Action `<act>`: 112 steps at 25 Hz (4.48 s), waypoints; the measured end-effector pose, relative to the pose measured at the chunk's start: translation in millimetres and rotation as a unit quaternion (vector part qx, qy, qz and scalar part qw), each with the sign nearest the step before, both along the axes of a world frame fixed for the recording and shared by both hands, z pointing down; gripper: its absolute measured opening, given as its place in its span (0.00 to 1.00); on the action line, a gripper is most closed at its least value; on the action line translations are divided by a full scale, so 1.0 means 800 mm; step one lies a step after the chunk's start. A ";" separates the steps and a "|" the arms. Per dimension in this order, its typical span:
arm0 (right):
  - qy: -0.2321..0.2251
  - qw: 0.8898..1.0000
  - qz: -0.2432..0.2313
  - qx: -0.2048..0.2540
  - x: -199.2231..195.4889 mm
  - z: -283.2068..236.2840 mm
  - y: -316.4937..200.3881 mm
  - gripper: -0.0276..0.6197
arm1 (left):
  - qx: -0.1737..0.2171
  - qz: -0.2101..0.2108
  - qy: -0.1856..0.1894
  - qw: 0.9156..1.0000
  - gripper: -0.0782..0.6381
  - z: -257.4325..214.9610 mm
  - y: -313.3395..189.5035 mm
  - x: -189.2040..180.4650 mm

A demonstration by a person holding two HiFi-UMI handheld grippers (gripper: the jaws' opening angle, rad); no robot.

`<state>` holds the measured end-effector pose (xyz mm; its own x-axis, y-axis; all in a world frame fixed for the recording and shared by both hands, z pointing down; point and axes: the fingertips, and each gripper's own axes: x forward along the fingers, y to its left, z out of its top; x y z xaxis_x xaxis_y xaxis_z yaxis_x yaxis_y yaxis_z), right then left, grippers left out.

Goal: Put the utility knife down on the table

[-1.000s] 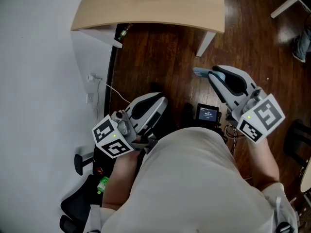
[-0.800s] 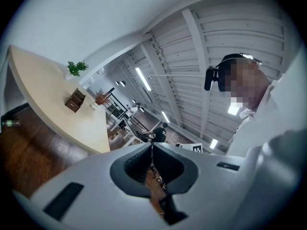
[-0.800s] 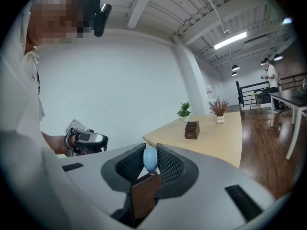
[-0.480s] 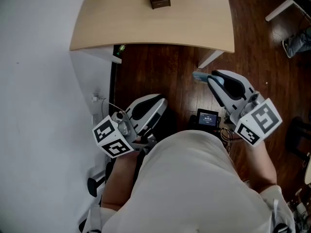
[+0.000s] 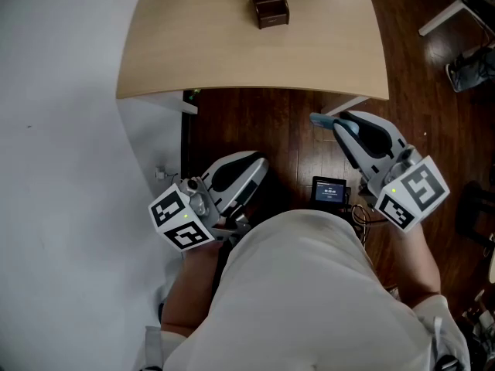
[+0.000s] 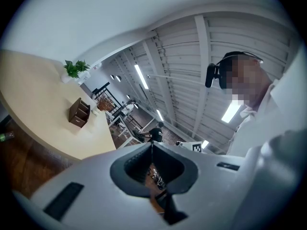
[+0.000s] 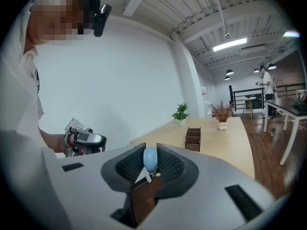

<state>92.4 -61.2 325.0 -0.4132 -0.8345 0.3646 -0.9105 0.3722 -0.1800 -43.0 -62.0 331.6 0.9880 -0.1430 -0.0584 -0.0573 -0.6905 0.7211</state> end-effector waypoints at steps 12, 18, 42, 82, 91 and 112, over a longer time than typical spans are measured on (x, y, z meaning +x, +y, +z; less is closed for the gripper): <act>0.014 1.000 0.007 0.009 -0.005 -0.014 0.004 0.15 | 0.009 0.015 0.007 1.000 0.12 -0.010 0.002 0.000; 0.018 1.000 0.006 0.012 -0.004 -0.018 0.000 0.15 | 0.012 0.021 0.004 1.000 0.12 -0.015 0.001 0.003; 0.014 0.995 -0.097 0.004 0.011 -0.022 -0.019 0.15 | 0.029 -0.078 -0.048 0.995 0.12 -0.046 0.019 0.025; 0.121 0.986 -0.105 -0.041 0.016 0.055 -0.148 0.16 | 0.046 -0.016 -0.137 0.989 0.12 0.012 -0.088 0.063; 0.137 0.983 -0.113 -0.042 0.021 0.065 -0.186 0.16 | 0.035 -0.027 -0.158 0.986 0.12 0.027 -0.102 0.077; 0.292 0.934 -0.202 -0.017 -0.017 0.106 -0.263 0.15 | 0.021 -0.027 -0.154 0.988 0.12 0.036 -0.114 0.088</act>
<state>78.5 -271.2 409.9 -0.4143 -0.6366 0.6505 -0.6426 0.7107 0.2863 27.5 -153.1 360.7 0.9510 -0.1992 0.2366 -0.3066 -0.7090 0.6351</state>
